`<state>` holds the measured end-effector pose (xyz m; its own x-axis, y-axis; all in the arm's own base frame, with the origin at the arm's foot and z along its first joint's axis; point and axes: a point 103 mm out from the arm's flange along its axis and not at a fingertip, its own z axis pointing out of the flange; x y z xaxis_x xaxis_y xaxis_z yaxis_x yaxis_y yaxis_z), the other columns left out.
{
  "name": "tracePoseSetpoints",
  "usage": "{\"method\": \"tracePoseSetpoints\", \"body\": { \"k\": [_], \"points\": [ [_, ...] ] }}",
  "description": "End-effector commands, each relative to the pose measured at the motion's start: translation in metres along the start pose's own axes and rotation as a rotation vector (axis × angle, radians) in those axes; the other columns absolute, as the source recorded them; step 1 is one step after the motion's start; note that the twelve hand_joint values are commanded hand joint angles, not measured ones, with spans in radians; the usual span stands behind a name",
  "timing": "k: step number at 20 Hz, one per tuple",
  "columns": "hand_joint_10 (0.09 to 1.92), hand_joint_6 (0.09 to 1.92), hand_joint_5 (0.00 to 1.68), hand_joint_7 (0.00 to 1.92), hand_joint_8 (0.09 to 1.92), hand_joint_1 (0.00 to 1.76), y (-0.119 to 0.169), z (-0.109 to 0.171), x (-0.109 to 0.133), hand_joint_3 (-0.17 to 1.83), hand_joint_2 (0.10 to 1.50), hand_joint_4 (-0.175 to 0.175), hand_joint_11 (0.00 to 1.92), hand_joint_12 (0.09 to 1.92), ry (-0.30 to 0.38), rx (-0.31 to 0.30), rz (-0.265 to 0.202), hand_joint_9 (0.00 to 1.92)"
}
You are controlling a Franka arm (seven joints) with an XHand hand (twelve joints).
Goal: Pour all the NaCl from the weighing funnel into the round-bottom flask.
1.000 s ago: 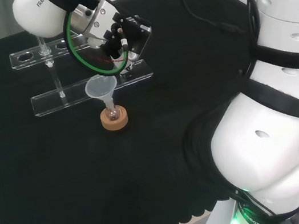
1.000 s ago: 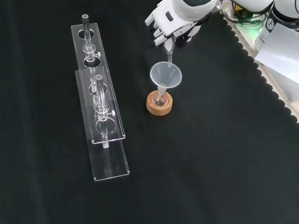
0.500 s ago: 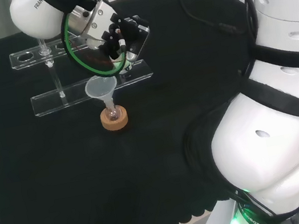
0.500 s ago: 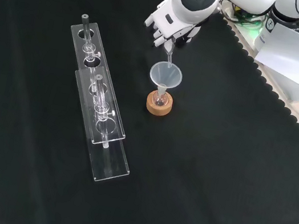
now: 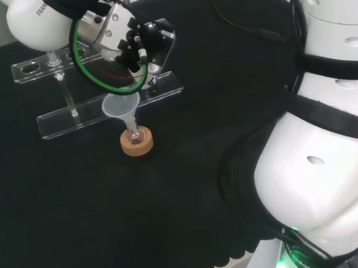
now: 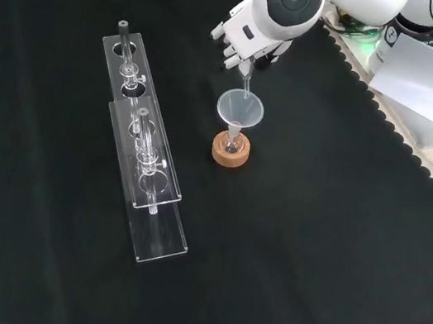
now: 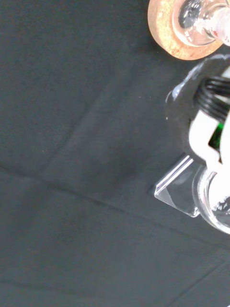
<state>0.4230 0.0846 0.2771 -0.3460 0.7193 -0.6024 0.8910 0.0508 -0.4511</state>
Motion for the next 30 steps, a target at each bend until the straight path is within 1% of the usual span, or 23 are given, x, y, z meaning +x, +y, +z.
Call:
{"method": "tracePoseSetpoints", "body": {
  "k": [1,11,22,30],
  "points": [
    [0.13,0.71,1.16,1.20,0.67,1.29,-0.001,-0.004,0.003,0.05,1.00,-0.175,1.03,0.92,-0.021,-0.002,0.001,1.39],
    [0.12,0.71,1.16,1.20,0.68,1.29,-0.001,-0.008,0.007,0.05,1.00,-0.175,1.03,0.92,-0.057,0.004,0.007,1.40],
    [0.12,0.71,1.16,1.20,0.68,1.29,0.001,-0.013,0.014,0.04,1.00,-0.175,1.03,0.92,-0.114,0.019,0.016,1.40],
    [0.12,0.71,1.16,1.20,0.68,1.29,0.000,-0.017,0.014,0.04,1.01,-0.175,1.04,0.92,-0.141,0.021,0.023,1.40]
  ]
}}
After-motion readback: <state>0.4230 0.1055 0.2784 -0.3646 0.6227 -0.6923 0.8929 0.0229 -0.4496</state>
